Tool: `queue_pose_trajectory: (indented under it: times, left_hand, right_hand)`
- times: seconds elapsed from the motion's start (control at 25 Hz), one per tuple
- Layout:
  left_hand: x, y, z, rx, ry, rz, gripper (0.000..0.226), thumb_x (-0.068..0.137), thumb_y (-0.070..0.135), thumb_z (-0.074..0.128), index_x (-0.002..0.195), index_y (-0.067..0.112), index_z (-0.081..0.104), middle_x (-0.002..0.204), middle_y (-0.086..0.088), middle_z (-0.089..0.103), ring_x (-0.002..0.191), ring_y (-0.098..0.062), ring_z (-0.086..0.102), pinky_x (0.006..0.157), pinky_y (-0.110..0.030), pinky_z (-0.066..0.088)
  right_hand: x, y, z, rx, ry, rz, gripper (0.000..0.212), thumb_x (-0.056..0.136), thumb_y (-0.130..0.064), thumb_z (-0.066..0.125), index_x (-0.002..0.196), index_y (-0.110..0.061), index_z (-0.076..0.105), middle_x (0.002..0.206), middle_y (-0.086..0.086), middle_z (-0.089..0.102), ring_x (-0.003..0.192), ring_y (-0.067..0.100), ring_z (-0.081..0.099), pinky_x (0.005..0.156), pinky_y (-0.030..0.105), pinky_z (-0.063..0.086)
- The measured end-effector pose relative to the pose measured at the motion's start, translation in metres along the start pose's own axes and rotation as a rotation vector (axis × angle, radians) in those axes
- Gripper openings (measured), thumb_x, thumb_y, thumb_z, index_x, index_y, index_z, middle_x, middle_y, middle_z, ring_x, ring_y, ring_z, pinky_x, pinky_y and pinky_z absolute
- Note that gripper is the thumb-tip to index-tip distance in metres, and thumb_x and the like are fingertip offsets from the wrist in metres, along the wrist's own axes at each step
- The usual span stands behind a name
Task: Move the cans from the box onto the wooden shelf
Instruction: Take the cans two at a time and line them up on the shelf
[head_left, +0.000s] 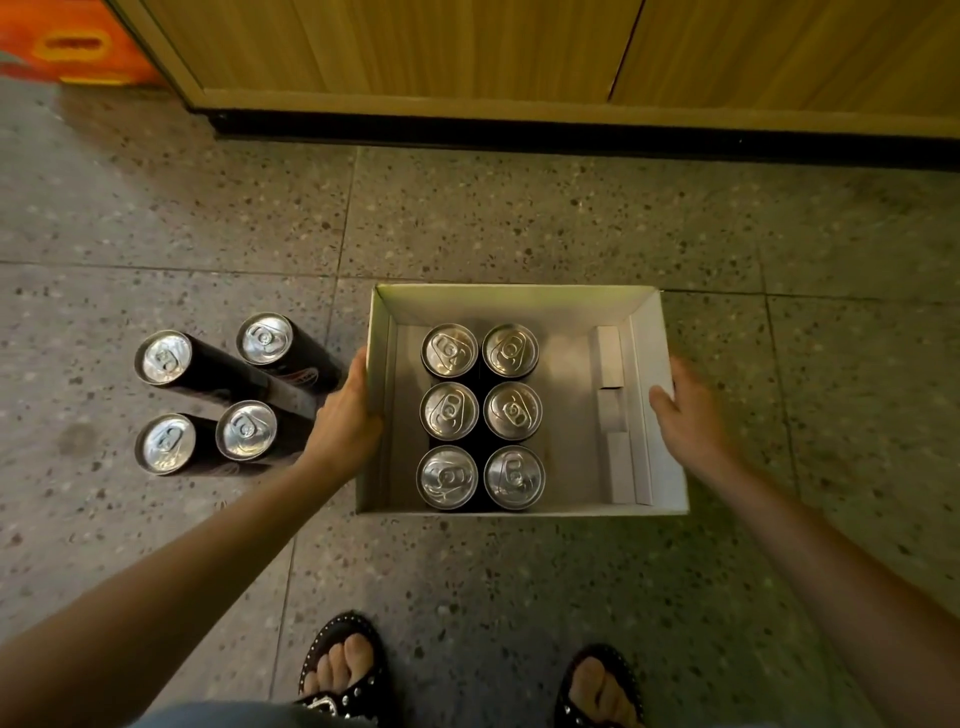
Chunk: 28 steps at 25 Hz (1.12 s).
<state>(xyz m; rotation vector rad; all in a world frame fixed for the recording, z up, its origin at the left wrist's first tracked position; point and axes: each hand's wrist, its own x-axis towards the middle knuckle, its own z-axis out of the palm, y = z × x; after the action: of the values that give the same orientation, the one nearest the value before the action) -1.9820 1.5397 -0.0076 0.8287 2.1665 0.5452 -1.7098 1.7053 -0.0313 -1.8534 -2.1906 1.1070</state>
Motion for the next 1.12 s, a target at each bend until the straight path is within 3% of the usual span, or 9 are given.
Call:
queue_pose_trajectory:
  times: [0.08, 0.2, 0.32, 0.4, 0.48, 0.72, 0.88, 1.04, 1.12]
  left_hand:
    - [-0.002, 0.002, -0.002, -0.019, -0.003, 0.024, 0.077, 0.087, 0.012, 0.055, 0.146, 0.026, 0.008, 0.138, -0.018, 0.047, 0.126, -0.036, 0.045, 0.104, -0.048, 0.036]
    - [-0.006, 0.014, -0.016, 0.031, 0.292, 0.226, 0.081, 0.081, 0.019, 0.065, 0.145, 0.014, 0.016, 0.146, -0.011, 0.034, 0.132, -0.024, 0.035, 0.109, -0.041, 0.032]
    - [0.0, 0.035, -0.019, -0.001, 0.179, 0.404, 0.069, 0.079, 0.022, 0.068, 0.137, 0.016, 0.032, 0.133, -0.005, 0.046, 0.118, -0.013, 0.044, 0.101, -0.039, 0.043]
    - [0.01, 0.044, -0.009, -0.105, -0.071, 0.266, 0.077, 0.078, 0.024, 0.069, 0.142, 0.02, 0.027, 0.139, -0.003, 0.043, 0.124, -0.016, 0.043, 0.105, -0.038, 0.04]
    - [0.023, 0.046, -0.001, -0.281, -0.249, 0.075, 0.085, 0.076, 0.023, 0.071, 0.145, 0.022, 0.02, 0.142, -0.003, 0.04, 0.125, -0.017, 0.042, 0.103, -0.035, 0.039]
    - [0.048, 0.041, 0.016, -0.349, -0.203, 0.093, 0.069, 0.069, 0.009, 0.074, 0.128, 0.017, 0.04, 0.113, -0.005, 0.06, 0.106, -0.02, 0.06, 0.083, -0.029, 0.051]
    - [0.056, 0.034, 0.02, -0.296, -0.156, 0.152, 0.064, 0.061, 0.014, 0.079, 0.117, 0.021, 0.05, 0.107, 0.001, 0.065, 0.1, -0.014, 0.062, 0.089, -0.034, 0.052]
    - [0.06, 0.038, 0.018, -0.373, -0.241, 0.167, 0.067, 0.06, 0.009, 0.083, 0.118, 0.02, 0.052, 0.106, 0.01, 0.063, 0.098, 0.001, 0.058, 0.081, -0.014, 0.049]
    - [0.064, 0.037, 0.019, -0.338, -0.219, 0.186, 0.071, 0.056, 0.009, 0.084, 0.119, 0.019, 0.053, 0.109, 0.008, 0.063, 0.101, -0.001, 0.058, 0.086, -0.017, 0.049]
  right_hand:
    - [-0.001, -0.006, -0.008, 0.019, 0.094, -0.018, 0.055, 0.092, -0.023, 0.045, 0.143, -0.019, 0.024, 0.147, 0.01, 0.036, 0.13, 0.027, 0.04, 0.103, 0.046, 0.04]
    - [-0.007, -0.028, -0.027, 0.039, 0.374, -0.272, 0.051, 0.087, -0.024, 0.055, 0.134, -0.015, 0.037, 0.136, 0.007, 0.044, 0.123, 0.018, 0.042, 0.098, 0.035, 0.041]
    - [0.0, -0.057, -0.016, 0.149, -0.001, -0.378, 0.05, 0.083, -0.021, 0.062, 0.13, -0.014, 0.044, 0.121, -0.001, 0.054, 0.11, 0.011, 0.049, 0.094, 0.027, 0.043]
    - [0.004, -0.076, 0.004, 0.231, -0.349, -0.267, 0.065, 0.08, -0.029, 0.065, 0.137, -0.018, 0.035, 0.135, 0.002, 0.047, 0.123, 0.016, 0.045, 0.1, 0.027, 0.037]
    - [0.007, -0.09, 0.021, 0.28, -0.508, -0.157, 0.078, 0.078, -0.036, 0.066, 0.142, -0.024, 0.024, 0.148, 0.0, 0.033, 0.135, 0.016, 0.033, 0.105, 0.03, 0.03]
    - [0.018, -0.106, 0.048, 0.368, -0.406, -0.129, 0.068, 0.074, -0.013, 0.071, 0.131, -0.019, 0.035, 0.118, -0.002, 0.051, 0.107, 0.012, 0.049, 0.085, 0.021, 0.036]
    - [0.026, -0.099, 0.054, 0.389, -0.298, -0.217, 0.059, 0.07, -0.01, 0.076, 0.121, -0.013, 0.048, 0.11, -0.004, 0.056, 0.104, 0.01, 0.054, 0.079, 0.011, 0.039]
    - [0.035, -0.092, 0.057, 0.444, -0.288, -0.266, 0.062, 0.061, -0.002, 0.08, 0.114, -0.016, 0.051, 0.106, -0.005, 0.058, 0.101, 0.008, 0.055, 0.078, -0.003, 0.038]
    - [0.039, -0.09, 0.058, 0.443, -0.302, -0.283, 0.067, 0.056, -0.001, 0.083, 0.113, -0.015, 0.052, 0.107, -0.003, 0.06, 0.101, 0.007, 0.056, 0.08, -0.004, 0.038]
